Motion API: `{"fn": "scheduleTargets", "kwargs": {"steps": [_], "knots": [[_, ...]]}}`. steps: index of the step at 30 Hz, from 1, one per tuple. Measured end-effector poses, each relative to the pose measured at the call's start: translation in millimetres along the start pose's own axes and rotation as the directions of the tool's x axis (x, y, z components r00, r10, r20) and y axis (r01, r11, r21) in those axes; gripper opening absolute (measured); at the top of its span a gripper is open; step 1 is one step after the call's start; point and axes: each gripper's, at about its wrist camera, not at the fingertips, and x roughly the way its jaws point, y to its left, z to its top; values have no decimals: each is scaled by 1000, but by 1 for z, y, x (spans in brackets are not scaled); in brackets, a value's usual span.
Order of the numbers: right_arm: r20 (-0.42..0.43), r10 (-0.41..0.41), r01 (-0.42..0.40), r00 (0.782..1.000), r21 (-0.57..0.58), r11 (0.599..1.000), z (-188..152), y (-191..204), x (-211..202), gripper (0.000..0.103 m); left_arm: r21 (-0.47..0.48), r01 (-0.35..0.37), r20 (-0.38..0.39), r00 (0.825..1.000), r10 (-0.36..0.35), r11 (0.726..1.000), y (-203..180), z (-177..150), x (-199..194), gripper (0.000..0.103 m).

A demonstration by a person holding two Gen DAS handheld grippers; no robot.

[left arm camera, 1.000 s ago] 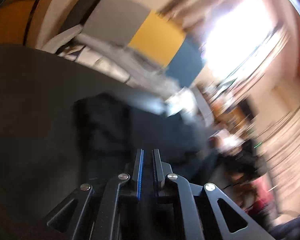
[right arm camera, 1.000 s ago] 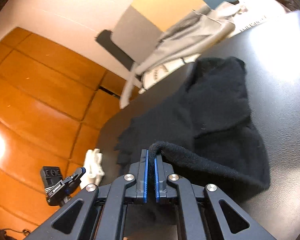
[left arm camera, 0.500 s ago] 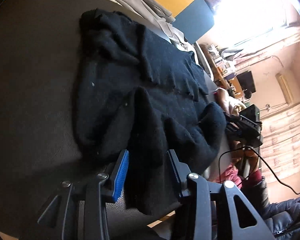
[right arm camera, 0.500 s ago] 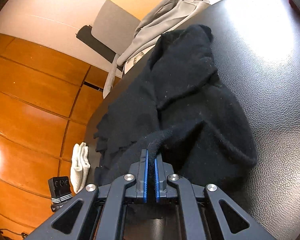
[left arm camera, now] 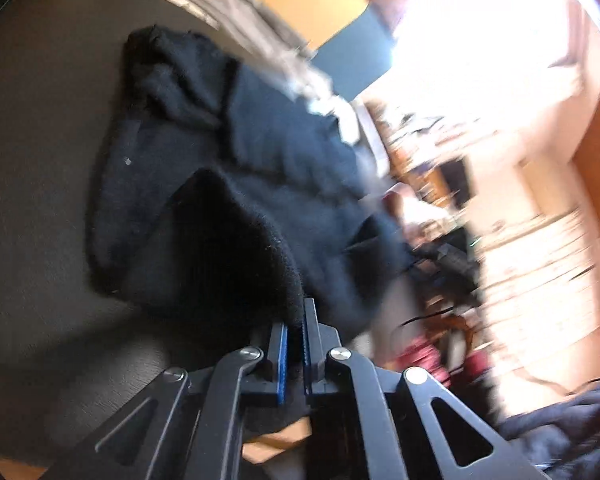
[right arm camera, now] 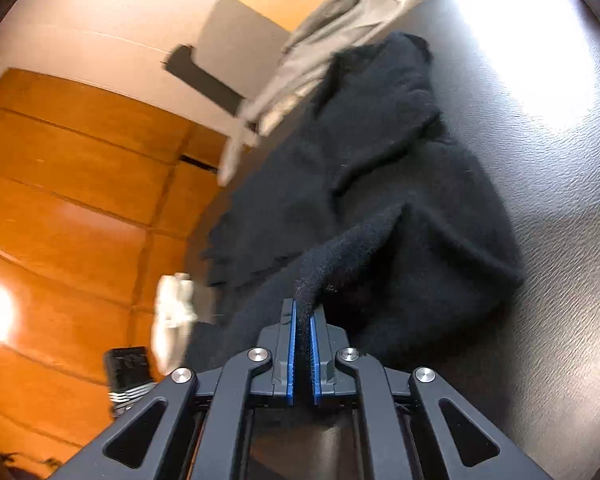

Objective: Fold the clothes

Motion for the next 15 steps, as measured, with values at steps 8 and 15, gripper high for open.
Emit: {"fn": "scheduleTargets", "kwargs": {"steps": [8, 15], "knots": [[83, 134, -136, 988, 31, 990, 28, 12, -15, 7, 10, 270, 225, 938, -265, 963, -16, 62, -47, 4], [165, 119, -133, 979, 80, 988, 101, -2, 10, 7, 8, 159, 267, 951, -155, 987, 2, 172, -12, 4]]}}
